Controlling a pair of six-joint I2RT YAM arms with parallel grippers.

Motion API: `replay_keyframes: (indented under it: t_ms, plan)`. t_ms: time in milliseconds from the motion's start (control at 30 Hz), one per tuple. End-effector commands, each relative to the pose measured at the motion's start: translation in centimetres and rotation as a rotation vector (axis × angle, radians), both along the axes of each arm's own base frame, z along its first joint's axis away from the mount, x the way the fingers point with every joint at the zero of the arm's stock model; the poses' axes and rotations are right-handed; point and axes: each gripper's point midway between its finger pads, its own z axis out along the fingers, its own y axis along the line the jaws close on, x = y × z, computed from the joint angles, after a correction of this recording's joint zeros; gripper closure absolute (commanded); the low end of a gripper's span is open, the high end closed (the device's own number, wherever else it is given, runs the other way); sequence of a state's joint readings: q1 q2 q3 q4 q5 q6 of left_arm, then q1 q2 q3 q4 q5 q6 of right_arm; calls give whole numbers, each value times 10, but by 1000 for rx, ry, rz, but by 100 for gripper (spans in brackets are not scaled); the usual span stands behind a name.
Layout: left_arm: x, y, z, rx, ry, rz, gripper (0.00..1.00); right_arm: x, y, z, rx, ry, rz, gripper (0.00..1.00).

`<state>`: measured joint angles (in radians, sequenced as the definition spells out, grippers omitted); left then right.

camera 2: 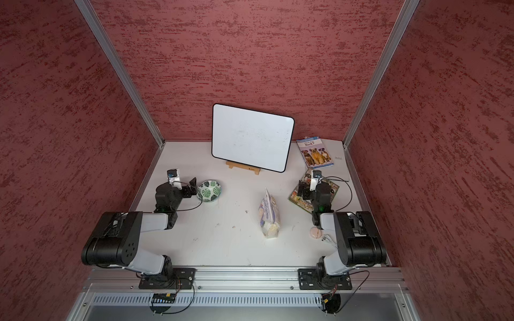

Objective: Pour the oats into the breakfast bowl
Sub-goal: Move the bowl to the center of the board.

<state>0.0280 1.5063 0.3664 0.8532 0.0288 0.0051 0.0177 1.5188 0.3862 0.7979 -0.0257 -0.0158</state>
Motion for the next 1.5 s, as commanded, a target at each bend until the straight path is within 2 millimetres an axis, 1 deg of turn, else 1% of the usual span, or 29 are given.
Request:
replay_keyframes:
  t_ms: [0, 500, 567, 633, 667, 700, 733, 767, 800, 833, 867, 900, 933, 1000, 1033, 1067, 1100, 1167, 1233, 1300, 1367, 1400, 1467]
  plan:
    - [6, -1, 7, 0, -27, -12, 0, 10, -1, 15, -1, -52, 5, 1]
    - [6, 0, 7, 0, -26, -11, 0, 10, -1, 15, -1, -53, 5, 1]
    - [6, 2, 11, 4, -34, 9, 0, 10, -5, 19, 0, -52, -16, 1]
    - [1, 9, 25, 12, -24, 68, 0, 7, -9, 31, 6, -31, -41, 1]
    - [-2, 15, 40, -3, -20, 111, 0, 5, -13, 40, 20, -7, -74, 1]
    - [-9, 24, 52, -26, 4, 169, 0, 5, -19, 55, 28, -11, -113, 1]
    - [-13, 30, 69, -55, 1, 208, 0, 2, -21, 63, 40, 2, -131, 1]
    - [-19, 34, 86, -90, -8, 241, 0, -5, -25, 66, 50, 19, -160, 1]
    - [-27, 42, 98, -151, -7, 303, 0, -13, -29, 74, 84, 16, -199, 1]
    - [-38, 54, 108, -268, -3, 417, 0, -23, -34, 81, 118, 18, -239, 1]
    - [-57, 66, 106, -383, 48, 553, 0, -34, -39, 86, 148, 40, -287, 1]
    - [-71, 74, 111, -455, 75, 630, 0, -48, -45, 90, 190, 66, -345, 1]
    - [-75, 68, 123, -485, 109, 565, 0, -65, -54, 98, 250, 88, -431, 1]
    - [-74, 43, 133, -565, 159, 394, 0, -88, -57, 109, 314, 119, -487, 1]
    - [-74, 28, 133, -592, 202, 313, 0, -96, -54, 112, 338, 133, -479, 1]
    - [-77, 16, 128, -607, 261, 268, 0, -104, -50, 114, 362, 150, -469, 1]
    - [-81, 8, 119, -613, 332, 257, 0, -110, -48, 113, 380, 170, -466, 1]
    - [-92, -1, 92, -594, 498, 280, 0, -124, -46, 108, 402, 235, -483, 1]
    - [-97, -10, 69, -565, 646, 278, 0, -133, -41, 104, 408, 292, -475, 1]
    - [-100, -21, 50, -541, 741, 255, 1, -135, -33, 102, 420, 327, -433, 1]
    - [-102, -31, 31, -527, 794, 226, 2, -136, -24, 100, 437, 352, -389, 1]
    - [-102, -34, 22, -526, 817, 219, 5, -136, -20, 98, 441, 364, -364, 1]
    - [-101, -41, 6, -557, 855, 200, 16, -136, -13, 97, 448, 381, -325, 1]
